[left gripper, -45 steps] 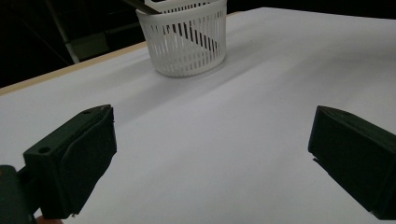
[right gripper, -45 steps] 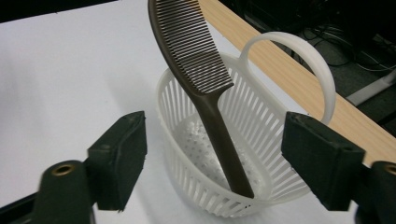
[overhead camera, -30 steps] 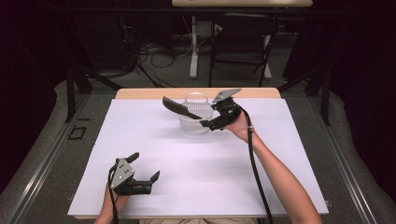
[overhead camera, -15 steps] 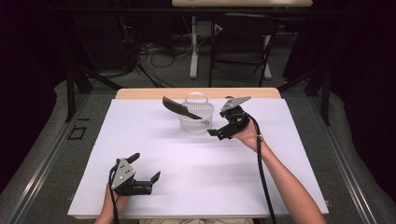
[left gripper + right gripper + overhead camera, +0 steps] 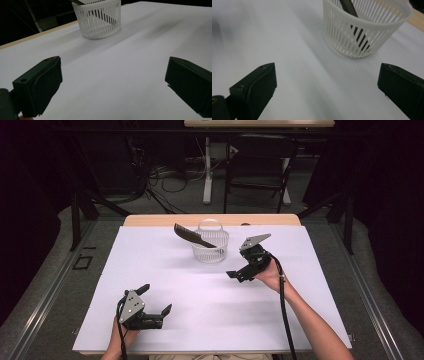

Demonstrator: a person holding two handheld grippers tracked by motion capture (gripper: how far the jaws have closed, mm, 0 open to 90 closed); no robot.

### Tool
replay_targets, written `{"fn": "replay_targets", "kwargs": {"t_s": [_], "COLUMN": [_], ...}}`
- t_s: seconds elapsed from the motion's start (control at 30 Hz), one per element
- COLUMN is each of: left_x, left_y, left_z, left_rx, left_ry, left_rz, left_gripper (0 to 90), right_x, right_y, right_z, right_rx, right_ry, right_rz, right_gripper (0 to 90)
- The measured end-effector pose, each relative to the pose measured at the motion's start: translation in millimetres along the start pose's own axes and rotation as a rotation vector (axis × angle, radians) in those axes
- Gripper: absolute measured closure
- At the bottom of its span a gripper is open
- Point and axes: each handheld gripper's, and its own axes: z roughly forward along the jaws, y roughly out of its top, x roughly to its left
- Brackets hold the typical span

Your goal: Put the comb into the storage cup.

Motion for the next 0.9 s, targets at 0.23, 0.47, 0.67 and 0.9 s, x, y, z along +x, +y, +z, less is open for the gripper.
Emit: {"fn": "replay_targets", "kwargs": {"t_s": [0.23,0.47,0.67,0.9], "left_x": [0.0,-0.5,-1.0,0.3], "left_y": [-0.3,-0.2,0.2,-0.5], "left_z": [-0.6,-0.7,-0.2,-1.6], "left_rx": [-0.001,0.002,0.001,0.002], "left_ry": [0.002,0.002,-0.002,-0.001], "left_rz": [-0.001,0.002,0.004,0.001], "left_gripper": [1.3,1.3,1.3,1.3], "right_x": [4.3,10.9,15.8,23.0], "right_y": [-14.0,-27.2,-32.0,-42.7], "right_z": [-3.4,-5.7,-12.4,-19.6], "right_rx": [0.032,0.062,0.066,0.068], "right_ry": [-0.004,-0.004,0.000,-0.006], "right_rz": [0.006,0.012,0.025,0.031], "right_gripper": [1.9,2.1,2.1,2.0]}}
